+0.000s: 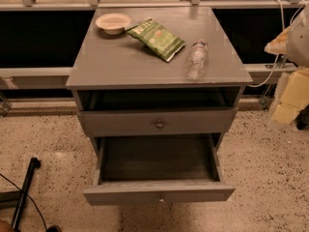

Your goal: Place water bottle into middle drawer

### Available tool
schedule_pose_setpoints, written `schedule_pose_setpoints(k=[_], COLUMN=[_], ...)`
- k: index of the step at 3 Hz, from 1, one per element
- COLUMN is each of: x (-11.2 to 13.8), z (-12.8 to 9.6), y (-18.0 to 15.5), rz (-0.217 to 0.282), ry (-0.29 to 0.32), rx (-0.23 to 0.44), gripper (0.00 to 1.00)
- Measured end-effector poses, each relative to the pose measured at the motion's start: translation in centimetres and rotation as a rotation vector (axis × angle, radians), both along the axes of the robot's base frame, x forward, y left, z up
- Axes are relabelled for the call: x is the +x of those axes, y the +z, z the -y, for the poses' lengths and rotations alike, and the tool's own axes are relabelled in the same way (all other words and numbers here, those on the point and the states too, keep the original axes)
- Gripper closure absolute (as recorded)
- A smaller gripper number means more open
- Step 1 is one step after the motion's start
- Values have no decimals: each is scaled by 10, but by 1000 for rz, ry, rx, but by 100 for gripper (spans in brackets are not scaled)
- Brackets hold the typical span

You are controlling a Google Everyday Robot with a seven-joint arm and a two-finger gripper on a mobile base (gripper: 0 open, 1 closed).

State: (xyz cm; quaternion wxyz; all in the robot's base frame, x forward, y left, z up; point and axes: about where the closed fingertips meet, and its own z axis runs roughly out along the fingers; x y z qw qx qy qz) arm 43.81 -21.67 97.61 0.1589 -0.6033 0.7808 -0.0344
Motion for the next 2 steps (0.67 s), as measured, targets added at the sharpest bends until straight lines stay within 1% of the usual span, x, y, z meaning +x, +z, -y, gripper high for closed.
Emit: schedule_pose_setpoints(k=[1, 2], x=[0, 16], z=[0, 3], y=[0, 3], rz=[0, 52], ry=[0, 68], rx=[0, -97], gripper=[0, 0])
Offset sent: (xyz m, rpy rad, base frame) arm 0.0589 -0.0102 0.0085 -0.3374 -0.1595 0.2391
